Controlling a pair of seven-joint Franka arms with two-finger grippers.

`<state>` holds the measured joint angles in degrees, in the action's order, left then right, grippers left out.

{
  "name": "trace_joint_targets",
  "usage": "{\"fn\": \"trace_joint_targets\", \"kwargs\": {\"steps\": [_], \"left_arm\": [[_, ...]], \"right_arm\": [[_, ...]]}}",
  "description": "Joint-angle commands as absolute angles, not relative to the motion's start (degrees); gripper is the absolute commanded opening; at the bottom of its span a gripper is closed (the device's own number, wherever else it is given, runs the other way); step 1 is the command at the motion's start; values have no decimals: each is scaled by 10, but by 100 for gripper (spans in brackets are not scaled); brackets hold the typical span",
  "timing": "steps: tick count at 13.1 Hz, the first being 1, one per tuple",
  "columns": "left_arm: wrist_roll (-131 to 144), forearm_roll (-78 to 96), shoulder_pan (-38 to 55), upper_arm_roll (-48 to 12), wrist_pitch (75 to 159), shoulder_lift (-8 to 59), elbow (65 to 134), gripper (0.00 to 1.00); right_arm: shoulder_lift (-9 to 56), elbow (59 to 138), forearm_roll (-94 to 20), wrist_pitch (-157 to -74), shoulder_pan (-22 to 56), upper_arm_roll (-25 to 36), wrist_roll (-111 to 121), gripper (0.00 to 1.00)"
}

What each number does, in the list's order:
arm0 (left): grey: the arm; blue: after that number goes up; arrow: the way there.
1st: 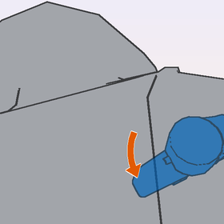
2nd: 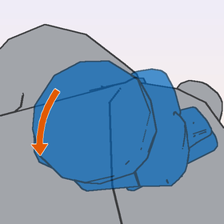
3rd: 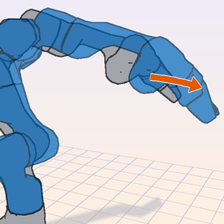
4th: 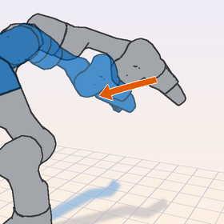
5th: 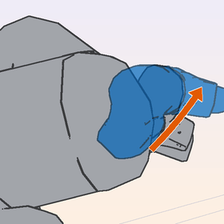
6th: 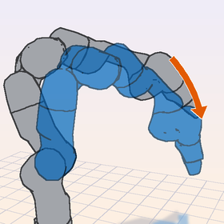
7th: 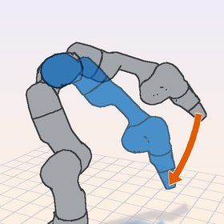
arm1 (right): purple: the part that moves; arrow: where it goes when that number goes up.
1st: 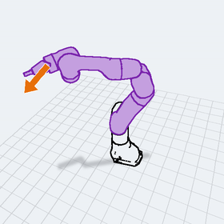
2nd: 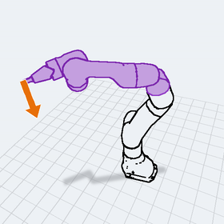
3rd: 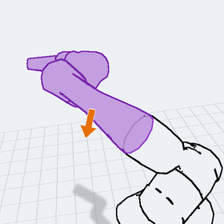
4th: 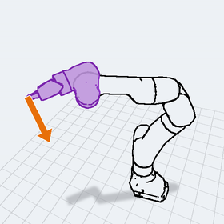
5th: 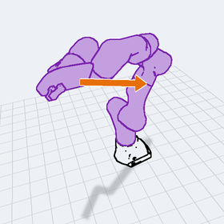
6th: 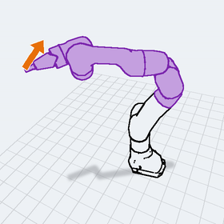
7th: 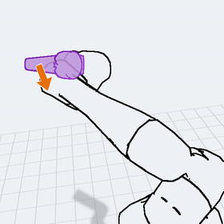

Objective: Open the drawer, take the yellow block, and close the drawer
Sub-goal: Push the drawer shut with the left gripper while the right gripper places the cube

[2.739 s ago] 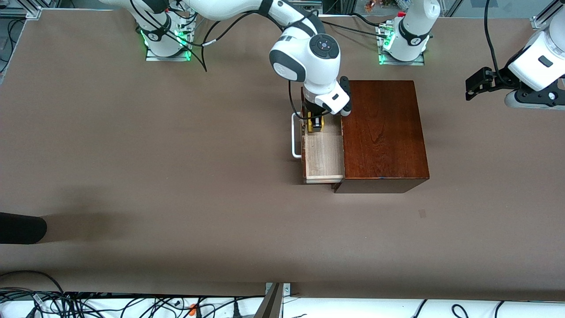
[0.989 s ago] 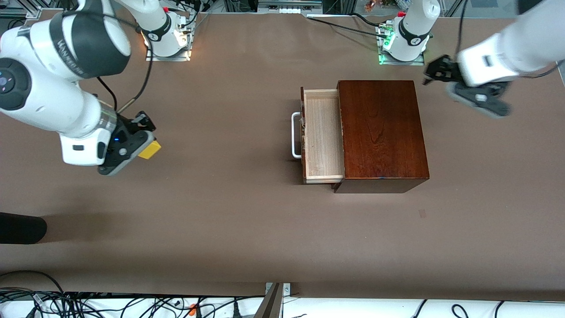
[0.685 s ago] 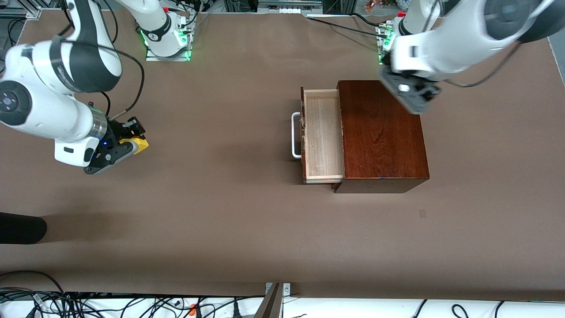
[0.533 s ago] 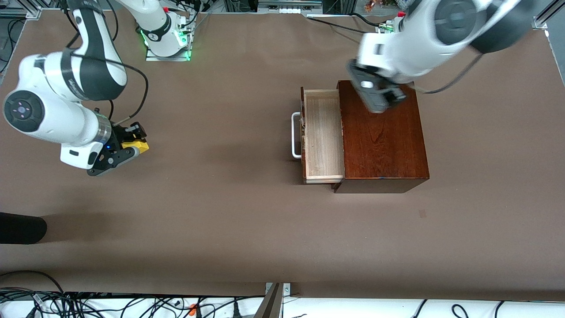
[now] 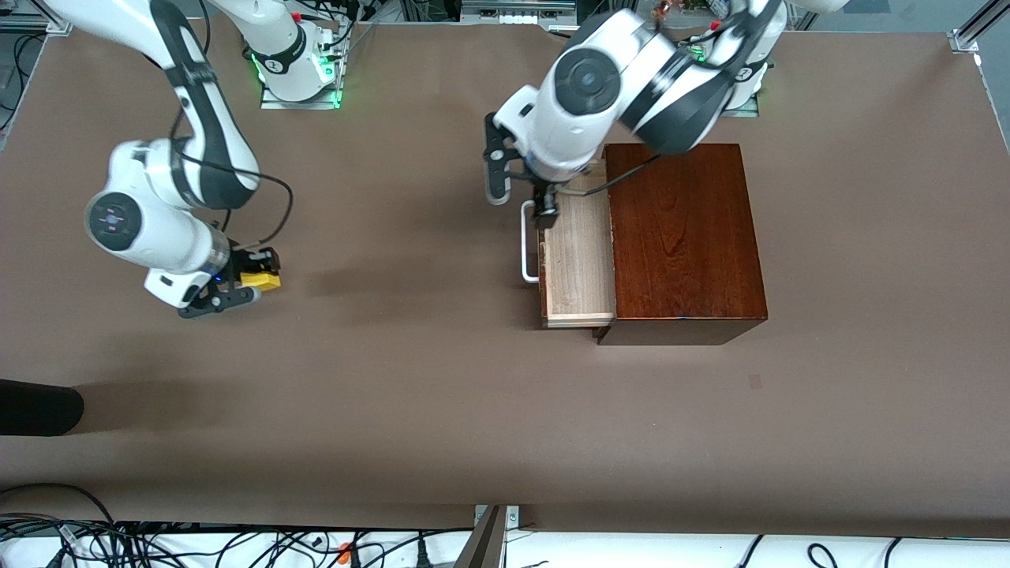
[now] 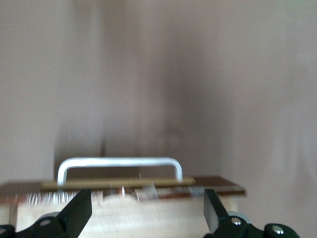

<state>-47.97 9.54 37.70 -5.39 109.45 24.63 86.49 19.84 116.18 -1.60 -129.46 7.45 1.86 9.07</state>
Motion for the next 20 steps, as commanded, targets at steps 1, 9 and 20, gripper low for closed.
{"fn": "trace_joint_targets", "kwargs": {"steps": [1, 9, 20], "left_arm": [[-504, 44, 413, -45, 1144, 293, 841, 100], [-507, -10, 434, -45, 1213, 369, 850, 100], [-543, -62, 414, -37, 1160, 381, 862, 100]], "right_arm": [[227, 1184, -11, -1360, 70, 13, 72, 0], [262, 1190, -15, -1394, 70, 13, 36, 0], [274, 1194, -9, -1430, 41, 21, 46, 100]]}}
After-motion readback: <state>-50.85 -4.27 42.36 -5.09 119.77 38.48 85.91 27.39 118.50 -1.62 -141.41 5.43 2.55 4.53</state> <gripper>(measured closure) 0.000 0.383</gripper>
